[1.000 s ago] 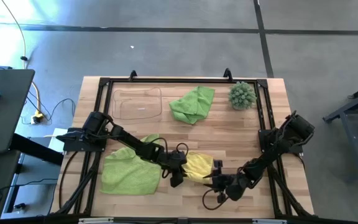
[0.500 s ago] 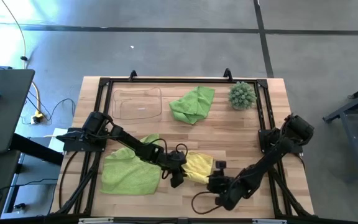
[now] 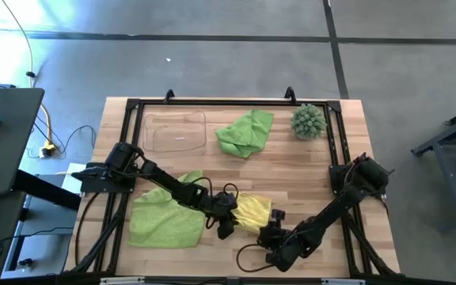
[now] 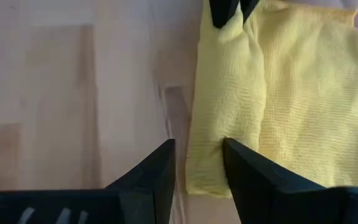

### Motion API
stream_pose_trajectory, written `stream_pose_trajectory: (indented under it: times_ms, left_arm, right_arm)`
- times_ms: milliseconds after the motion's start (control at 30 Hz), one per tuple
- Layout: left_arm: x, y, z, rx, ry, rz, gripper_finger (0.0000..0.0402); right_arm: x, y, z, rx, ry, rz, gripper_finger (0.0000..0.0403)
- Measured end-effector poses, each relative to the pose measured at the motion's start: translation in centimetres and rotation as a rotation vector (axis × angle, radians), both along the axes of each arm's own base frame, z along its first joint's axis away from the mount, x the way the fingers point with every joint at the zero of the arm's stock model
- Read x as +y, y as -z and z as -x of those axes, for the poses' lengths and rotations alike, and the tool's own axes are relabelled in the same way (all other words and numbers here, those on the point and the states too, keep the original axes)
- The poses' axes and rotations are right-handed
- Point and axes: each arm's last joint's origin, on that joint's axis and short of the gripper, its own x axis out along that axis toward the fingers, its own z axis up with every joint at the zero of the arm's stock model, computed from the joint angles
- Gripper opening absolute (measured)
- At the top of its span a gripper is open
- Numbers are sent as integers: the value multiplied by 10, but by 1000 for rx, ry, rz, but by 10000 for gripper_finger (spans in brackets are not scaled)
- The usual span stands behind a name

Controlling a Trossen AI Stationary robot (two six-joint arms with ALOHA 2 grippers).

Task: Roll microfiber towels into tight, uniform cylinder then place into a basket
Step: Roll the yellow towel

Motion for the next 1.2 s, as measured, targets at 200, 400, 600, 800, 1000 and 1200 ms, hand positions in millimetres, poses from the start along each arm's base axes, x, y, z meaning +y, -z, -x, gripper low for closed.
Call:
stream_pose_trajectory:
  times_ms: [200, 400, 600, 800, 1000, 1200]
  left_arm:
    - [0, 0, 0, -5, -2, -1, 46]
    - [-8, -3, -2, -37, 63, -42, 63]
    - [-9, -16, -2, -96, 262, -230, 99]
    - [-7, -54, 9, -129, 411, -390, 121]
    - [-29, -62, 17, -191, 603, -535, 121]
    - [-49, -48, 19, -190, 659, -854, 120]
  right_arm:
    - [-6, 9, -3, 36, 21, 36, 128]
    - [-10, 11, 0, 69, 44, 59, 128]
    - [-11, 12, 2, 87, 107, 17, 128]
    - [-13, 12, 2, 103, 161, -36, 118]
    - [-18, 13, -1, 125, 212, -76, 60]
    - [-26, 13, -9, 173, 246, -148, 24]
